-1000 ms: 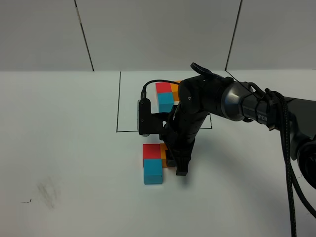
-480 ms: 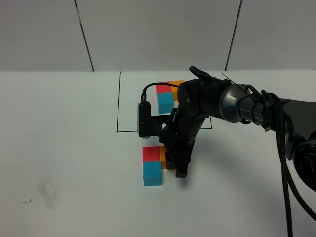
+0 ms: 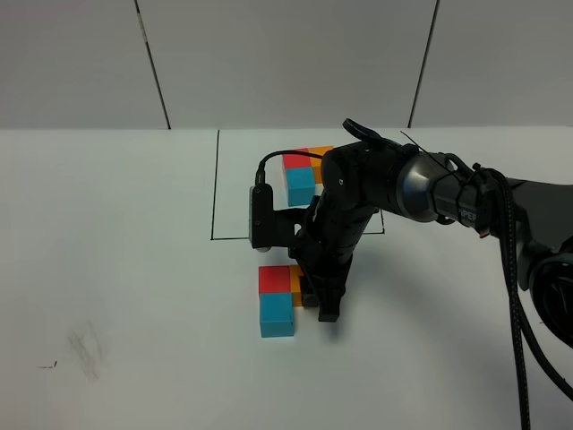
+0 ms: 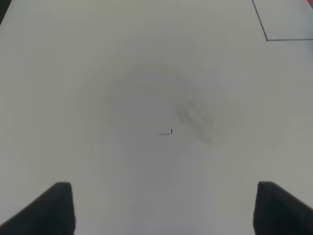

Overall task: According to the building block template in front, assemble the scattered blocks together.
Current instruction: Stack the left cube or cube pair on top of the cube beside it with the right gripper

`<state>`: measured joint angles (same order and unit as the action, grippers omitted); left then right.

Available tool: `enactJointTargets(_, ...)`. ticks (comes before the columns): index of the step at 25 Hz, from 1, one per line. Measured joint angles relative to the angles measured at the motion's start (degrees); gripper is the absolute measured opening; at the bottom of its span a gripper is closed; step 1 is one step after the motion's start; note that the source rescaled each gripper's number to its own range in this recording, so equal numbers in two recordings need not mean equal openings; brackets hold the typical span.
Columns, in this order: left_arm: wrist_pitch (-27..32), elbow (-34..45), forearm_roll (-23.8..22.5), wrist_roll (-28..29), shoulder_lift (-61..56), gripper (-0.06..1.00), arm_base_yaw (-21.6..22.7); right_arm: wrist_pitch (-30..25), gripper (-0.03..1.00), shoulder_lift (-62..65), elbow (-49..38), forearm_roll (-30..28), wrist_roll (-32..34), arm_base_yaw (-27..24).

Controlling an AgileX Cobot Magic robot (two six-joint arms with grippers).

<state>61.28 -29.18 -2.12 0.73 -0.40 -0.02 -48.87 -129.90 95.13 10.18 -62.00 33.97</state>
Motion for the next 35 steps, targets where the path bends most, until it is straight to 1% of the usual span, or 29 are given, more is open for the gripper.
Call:
enactJointTargets(11,0.0,0.0,0.0,0.1,0.0,0.85,0.0,-0.7,0.01,0.0,0.1,0.1,0.5,0.0)
enactJointTargets(13,0.0,0.0,0.0,0.1,0.0,0.85,0.0,-0.7,0.03,-0.1,0.1,0.1,0.6,0.0)
enactJointTargets(15,0.0,0.0,0.0,0.1,0.0,0.85,0.0,-1.3,0.12,-0.6,0.0,0.1,0.6,0.0)
enactJointTargets(19,0.0,0.0,0.0,0.1,0.0,0.85,0.0,-1.6,0.38,-0.9,0.0,0.0,0.6,0.0)
enactJointTargets(23,0.0,0.0,0.0,0.1,0.0,0.85,0.0,-0.4,0.65,-0.9,0.0,0.0,1.5,0.0)
enactJointTargets(25,0.0,0.0,0.0,0.1,0.0,0.85,0.0,0.4,0.78,-0.9,0.0,0.0,2.5,0.0)
enactJointTargets(27,0.0,0.0,0.0,0.1,0.0,0.85,0.0,1.1,0.88,-0.9,0.0,0.0,3.1,0.0)
enactJointTargets(29,0.0,0.0,0.0,0.1,0.0,0.85,0.0,1.3,0.95,-0.9,0.0,0.0,3.2,0.0)
enactJointTargets(30,0.0,0.0,0.0,0.1,0.0,0.85,0.0,1.3,0.97,-0.9,0.0,0.0,3.3,0.0)
enactJointTargets(35,0.0,0.0,0.0,0.1,0.0,0.85,0.0,0.5,1.00,-0.9,0.0,-0.9,3.6,0.0)
